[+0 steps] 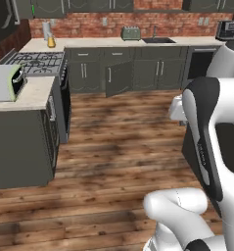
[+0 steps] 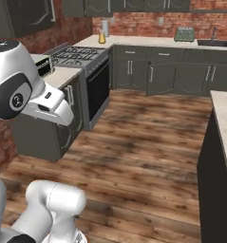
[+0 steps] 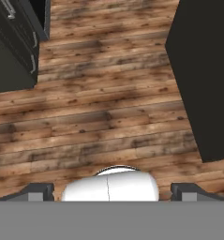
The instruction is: There is a tray on the dining counter. Grab the cup, mug, and pitcher and place them on the tray. The pitcher may be placed next to the tray if it cannot fit the tray.
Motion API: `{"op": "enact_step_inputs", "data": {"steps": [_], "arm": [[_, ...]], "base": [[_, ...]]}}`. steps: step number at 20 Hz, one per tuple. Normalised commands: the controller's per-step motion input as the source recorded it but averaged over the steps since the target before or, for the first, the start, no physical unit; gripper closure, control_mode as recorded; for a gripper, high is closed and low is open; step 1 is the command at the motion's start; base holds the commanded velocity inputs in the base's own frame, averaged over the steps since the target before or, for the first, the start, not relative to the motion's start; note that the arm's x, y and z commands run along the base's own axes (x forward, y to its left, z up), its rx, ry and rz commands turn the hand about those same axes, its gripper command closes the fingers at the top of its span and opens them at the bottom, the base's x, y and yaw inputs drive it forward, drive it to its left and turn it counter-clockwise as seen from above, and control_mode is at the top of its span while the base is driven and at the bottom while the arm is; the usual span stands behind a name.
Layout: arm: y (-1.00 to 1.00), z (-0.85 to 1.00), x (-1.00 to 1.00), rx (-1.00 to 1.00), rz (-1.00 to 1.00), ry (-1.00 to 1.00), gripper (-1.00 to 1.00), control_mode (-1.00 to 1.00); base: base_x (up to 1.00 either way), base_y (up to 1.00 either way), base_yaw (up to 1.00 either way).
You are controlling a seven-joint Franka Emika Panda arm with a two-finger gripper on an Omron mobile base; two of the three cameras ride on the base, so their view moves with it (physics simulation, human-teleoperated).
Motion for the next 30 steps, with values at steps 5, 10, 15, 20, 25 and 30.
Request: {"op": "enact_step_inputs", "data": {"steps": [5, 10, 15, 20, 25, 30], "arm": [[0.00, 0.00, 0.00, 0.00, 0.00, 0.00, -1.00, 1.00], [0.00, 0.00, 0.00, 0.00, 0.00, 0.00, -1.00, 1.00], [0.00, 0.00, 0.00, 0.00, 0.00, 0.00, -1.00, 1.00], [0.00, 0.00, 0.00, 0.00, 0.00, 0.00, -1.00, 1.00], [0.00, 0.00, 0.00, 0.00, 0.00, 0.00, -1.00, 1.00], [0.00, 0.00, 0.00, 0.00, 0.00, 0.00, -1.00, 1.00]], "base": [[1.00, 0.01, -0.13], [1.00, 0.00, -0.11], [1.00, 0.00, -0.08], [1.00, 0.00, -0.04], [1.00, 0.00, -0.03], [1.00, 0.00, -0.01]]}}
